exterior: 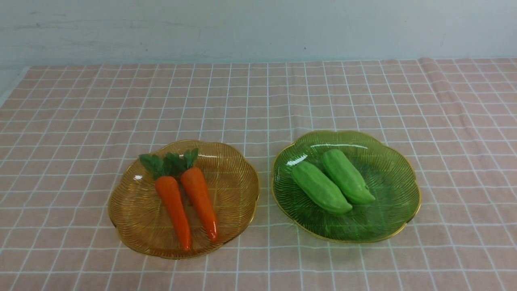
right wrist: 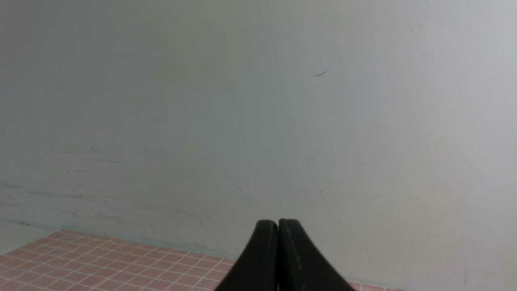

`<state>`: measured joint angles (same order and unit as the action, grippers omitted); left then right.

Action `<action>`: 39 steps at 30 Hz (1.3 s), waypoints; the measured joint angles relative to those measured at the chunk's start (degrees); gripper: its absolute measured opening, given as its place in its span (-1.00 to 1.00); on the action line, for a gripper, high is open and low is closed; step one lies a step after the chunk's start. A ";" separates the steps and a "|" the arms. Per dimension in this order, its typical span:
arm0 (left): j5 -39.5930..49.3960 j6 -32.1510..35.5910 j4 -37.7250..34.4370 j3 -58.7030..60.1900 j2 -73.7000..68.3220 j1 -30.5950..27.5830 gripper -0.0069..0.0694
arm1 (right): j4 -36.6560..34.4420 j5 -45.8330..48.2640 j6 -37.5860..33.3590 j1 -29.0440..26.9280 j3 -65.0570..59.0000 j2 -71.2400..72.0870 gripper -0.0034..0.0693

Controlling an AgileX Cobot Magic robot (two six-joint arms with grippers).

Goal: Put different types of vegetables on the plate.

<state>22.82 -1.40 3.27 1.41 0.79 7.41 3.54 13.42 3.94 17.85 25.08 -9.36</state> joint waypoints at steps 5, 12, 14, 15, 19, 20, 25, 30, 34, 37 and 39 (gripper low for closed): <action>0.00 0.00 0.00 0.00 0.00 0.00 -0.83 | 0.36 1.08 -0.02 -5.73 -4.44 2.98 -0.95; 0.00 0.00 0.00 0.00 0.00 0.00 -0.83 | 1.56 2.53 -0.02 -18.33 -23.92 8.11 -0.95; -0.05 0.00 0.00 0.00 0.00 0.00 -0.83 | 1.32 5.20 -0.02 -19.76 -26.41 9.52 -0.95; -0.05 0.00 0.00 0.00 0.00 0.00 -0.83 | 0.94 7.86 -0.02 -20.09 -26.61 9.84 -0.95; -0.05 0.00 0.00 0.00 0.00 0.00 -0.83 | 0.26 8.77 -0.02 -20.28 -26.62 9.89 -0.95; -0.05 0.00 0.00 0.00 0.00 0.00 -0.83 | 0.26 8.77 0.05 -20.28 -26.62 9.89 -0.95; -0.05 0.00 0.00 0.00 0.00 0.00 -0.83 | 0.02 8.90 1.11 -20.28 -26.62 9.89 -0.95; -0.05 0.00 0.00 0.00 0.00 0.00 -0.83 | 0.01 8.94 1.11 -20.28 -26.62 9.89 -0.95; -0.05 0.00 0.00 0.00 0.00 0.00 -0.83 | -0.15 9.00 1.11 -20.28 -26.62 9.89 -0.95; -0.05 0.00 0.00 0.00 0.00 0.00 -0.83 | -0.15 9.00 1.11 -20.28 -26.62 9.89 -0.95; -0.05 0.00 0.00 0.00 0.00 0.00 -0.83 | -0.15 9.00 1.11 -20.28 -26.62 9.89 -0.95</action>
<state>22.77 -1.40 3.27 1.41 0.79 7.41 3.39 22.42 5.05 -2.44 -1.54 0.52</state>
